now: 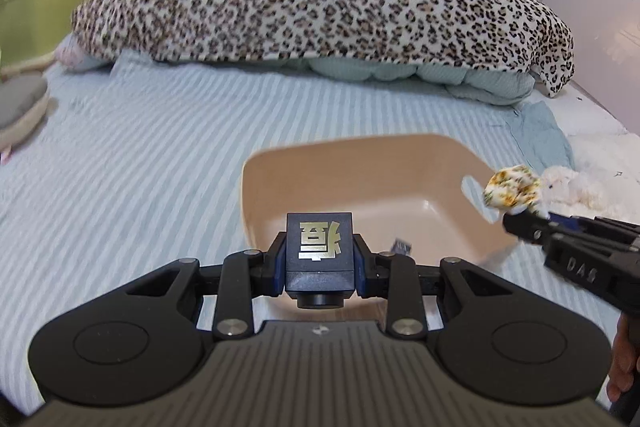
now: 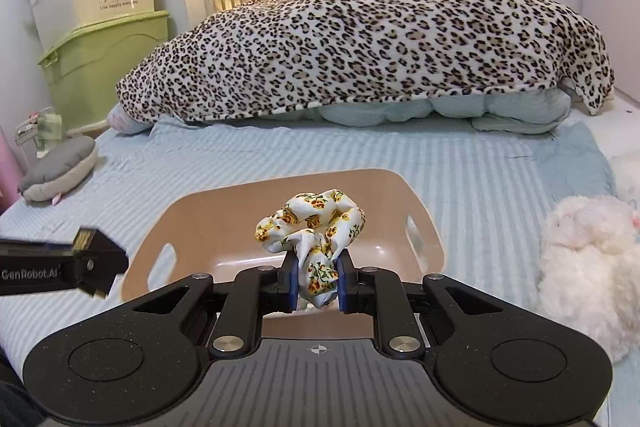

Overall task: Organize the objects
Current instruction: 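Carry both items over the basket and open both tools to release them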

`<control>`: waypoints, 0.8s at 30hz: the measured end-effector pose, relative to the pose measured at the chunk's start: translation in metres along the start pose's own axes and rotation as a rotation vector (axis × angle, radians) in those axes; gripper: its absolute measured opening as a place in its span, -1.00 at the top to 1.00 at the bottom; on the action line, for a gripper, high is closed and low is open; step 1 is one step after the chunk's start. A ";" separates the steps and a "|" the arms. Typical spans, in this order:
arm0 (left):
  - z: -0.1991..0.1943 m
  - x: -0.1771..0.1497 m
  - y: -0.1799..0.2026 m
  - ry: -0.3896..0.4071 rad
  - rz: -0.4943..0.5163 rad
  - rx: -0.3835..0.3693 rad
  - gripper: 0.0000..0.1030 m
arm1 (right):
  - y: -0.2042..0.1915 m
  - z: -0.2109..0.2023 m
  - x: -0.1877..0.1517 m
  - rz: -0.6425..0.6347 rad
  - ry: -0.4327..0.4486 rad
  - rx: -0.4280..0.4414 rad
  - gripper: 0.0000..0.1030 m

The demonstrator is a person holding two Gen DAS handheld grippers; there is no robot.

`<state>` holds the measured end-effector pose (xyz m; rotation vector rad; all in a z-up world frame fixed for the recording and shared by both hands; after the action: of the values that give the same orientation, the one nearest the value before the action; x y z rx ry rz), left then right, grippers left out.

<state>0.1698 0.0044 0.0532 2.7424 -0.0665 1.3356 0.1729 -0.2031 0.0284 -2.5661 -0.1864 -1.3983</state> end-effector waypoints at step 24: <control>0.102 -0.012 0.010 -0.164 0.081 0.017 -0.11 | -0.004 0.065 -0.011 -0.058 -0.156 -0.077 -0.13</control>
<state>0.2411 -0.0158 -0.0179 2.8870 -0.1797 1.1312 0.2192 -0.1828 -0.0147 -2.7554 -0.2386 -1.2468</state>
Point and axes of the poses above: each gripper's, at about its wrist camera, not at the fingertips, and z roughly the way its jaws point, y to its right, x to its top, the point moved 3 cm from there along z, roughly the way its jaws point, and after that the axes turned 2 degrees about y, right-handed, at the moved point
